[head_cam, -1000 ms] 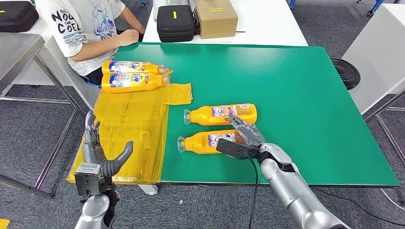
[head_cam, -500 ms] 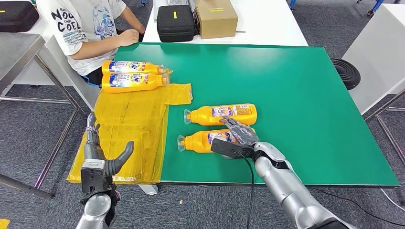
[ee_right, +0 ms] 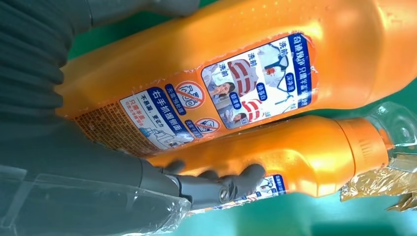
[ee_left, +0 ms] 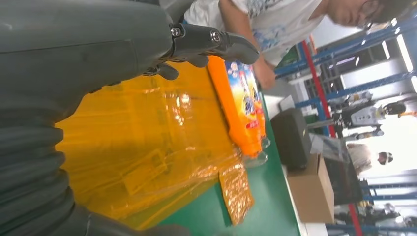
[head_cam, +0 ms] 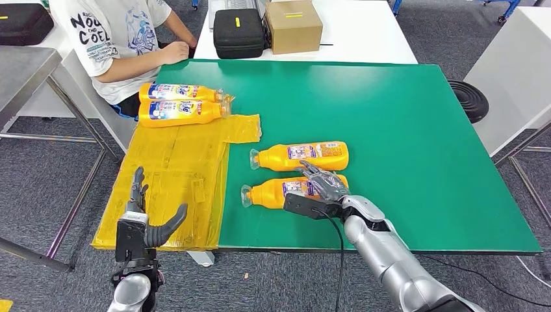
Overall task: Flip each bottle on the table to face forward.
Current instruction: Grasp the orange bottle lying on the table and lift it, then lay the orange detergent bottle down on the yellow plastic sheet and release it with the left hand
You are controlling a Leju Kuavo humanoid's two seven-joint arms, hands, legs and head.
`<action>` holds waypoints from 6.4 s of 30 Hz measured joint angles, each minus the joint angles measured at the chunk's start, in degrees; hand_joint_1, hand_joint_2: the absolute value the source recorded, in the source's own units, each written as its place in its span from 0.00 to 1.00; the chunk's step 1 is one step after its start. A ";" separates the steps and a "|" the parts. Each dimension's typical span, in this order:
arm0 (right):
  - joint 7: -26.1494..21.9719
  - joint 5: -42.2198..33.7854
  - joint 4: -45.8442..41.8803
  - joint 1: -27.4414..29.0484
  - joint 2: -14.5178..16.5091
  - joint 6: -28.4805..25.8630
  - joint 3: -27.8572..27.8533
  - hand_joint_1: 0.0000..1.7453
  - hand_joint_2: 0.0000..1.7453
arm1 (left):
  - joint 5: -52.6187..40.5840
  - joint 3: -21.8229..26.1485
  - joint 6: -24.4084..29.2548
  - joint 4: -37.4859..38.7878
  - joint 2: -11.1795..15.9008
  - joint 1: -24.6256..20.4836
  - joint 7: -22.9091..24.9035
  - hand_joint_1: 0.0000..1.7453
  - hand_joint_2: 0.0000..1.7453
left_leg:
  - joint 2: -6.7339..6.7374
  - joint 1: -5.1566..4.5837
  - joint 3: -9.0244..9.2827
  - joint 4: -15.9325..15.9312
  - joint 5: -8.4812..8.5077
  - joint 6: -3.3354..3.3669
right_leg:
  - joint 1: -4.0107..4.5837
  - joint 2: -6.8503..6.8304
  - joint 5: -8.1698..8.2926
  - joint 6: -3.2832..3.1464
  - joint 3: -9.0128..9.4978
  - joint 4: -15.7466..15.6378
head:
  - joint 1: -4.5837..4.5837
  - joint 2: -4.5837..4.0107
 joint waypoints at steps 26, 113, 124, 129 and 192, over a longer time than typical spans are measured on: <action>-0.47 0.03 1.50 -1.12 -0.91 2.53 0.94 1.00 1.00 | 3.63 0.00 -3.70 2.25 1.33 -0.56 1.12 0.00 1.00 | 0.02 0.02 0.27 0.00 -0.01 0.00 | 0.00 0.00 -0.02 -0.02 0.17 -0.01 | -0.01 0.00; -22.84 -14.85 -8.13 12.28 17.15 -11.31 -4.79 1.00 1.00 | 39.79 -12.72 -39.86 15.81 1.44 -13.96 8.82 0.00 1.00 | 0.00 0.06 -0.21 -0.01 0.00 -0.03 | 0.02 0.00 -0.02 -0.03 -0.21 0.02 | 0.02 0.00; -22.28 -15.64 -8.35 12.57 17.46 -10.52 -4.04 1.00 1.00 | 39.11 -13.08 -36.77 17.92 0.74 -15.47 7.62 0.00 1.00 | 0.00 0.07 -0.22 -0.01 0.00 -0.04 | 0.03 0.00 -0.02 -0.03 -0.22 0.02 | 0.01 0.00; -22.28 -16.35 -8.33 12.56 17.62 -10.14 -3.79 1.00 1.00 | 37.48 -13.39 -34.53 18.43 0.46 -15.62 6.32 0.00 1.00 | 0.00 0.07 -0.22 -0.01 0.00 -0.03 | 0.02 0.00 -0.02 -0.03 -0.22 0.02 | 0.01 0.00; -25.03 -22.30 -5.46 12.35 17.75 -9.90 -6.88 0.00 1.00 | 13.16 -12.40 -32.09 16.52 2.72 -18.02 1.34 1.00 1.00 | 0.01 0.09 0.28 -0.05 0.04 -0.15 | 0.15 0.01 0.05 -0.17 0.27 0.02 | 0.02 0.00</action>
